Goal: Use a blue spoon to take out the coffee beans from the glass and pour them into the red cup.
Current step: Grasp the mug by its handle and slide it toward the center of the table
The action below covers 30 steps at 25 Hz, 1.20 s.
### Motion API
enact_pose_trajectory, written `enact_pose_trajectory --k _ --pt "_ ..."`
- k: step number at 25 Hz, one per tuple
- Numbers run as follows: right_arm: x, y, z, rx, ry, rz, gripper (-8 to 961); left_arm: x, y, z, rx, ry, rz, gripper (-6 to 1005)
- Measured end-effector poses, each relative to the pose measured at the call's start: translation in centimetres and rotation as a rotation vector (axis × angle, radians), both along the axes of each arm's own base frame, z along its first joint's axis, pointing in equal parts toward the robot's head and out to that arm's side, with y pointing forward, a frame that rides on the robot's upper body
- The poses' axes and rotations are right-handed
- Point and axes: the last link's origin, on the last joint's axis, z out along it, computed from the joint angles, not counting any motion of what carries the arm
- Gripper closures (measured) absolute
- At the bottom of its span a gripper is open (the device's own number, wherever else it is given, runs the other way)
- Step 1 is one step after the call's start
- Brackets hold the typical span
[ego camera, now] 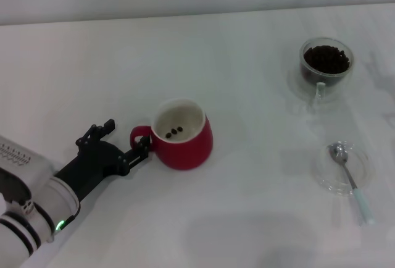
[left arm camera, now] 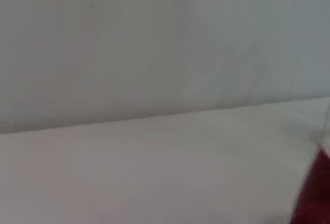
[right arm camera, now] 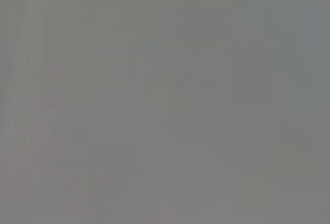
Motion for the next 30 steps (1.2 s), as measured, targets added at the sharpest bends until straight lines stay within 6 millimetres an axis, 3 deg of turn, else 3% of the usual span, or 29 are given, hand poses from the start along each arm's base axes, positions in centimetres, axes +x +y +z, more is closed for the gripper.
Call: enact_pose_trajectory --k 8,19,30 --pt "-0.1 -0.1 -0.2 -0.001 0.008 0.005 98 -0.5 -1.7 0.4 0.007 -0.025 -0.031 115" --pt "-0.4 -0.3 -0.3 0.002 0.014 0.018 98 -1.1 -2.7 0.5 0.011 -0.035 -0.021 115" --pt "-0.5 -0.4 -0.5 -0.005 0.012 0.024 99 -2.0 -5.4 1.7 0.067 -0.105 -0.030 114"
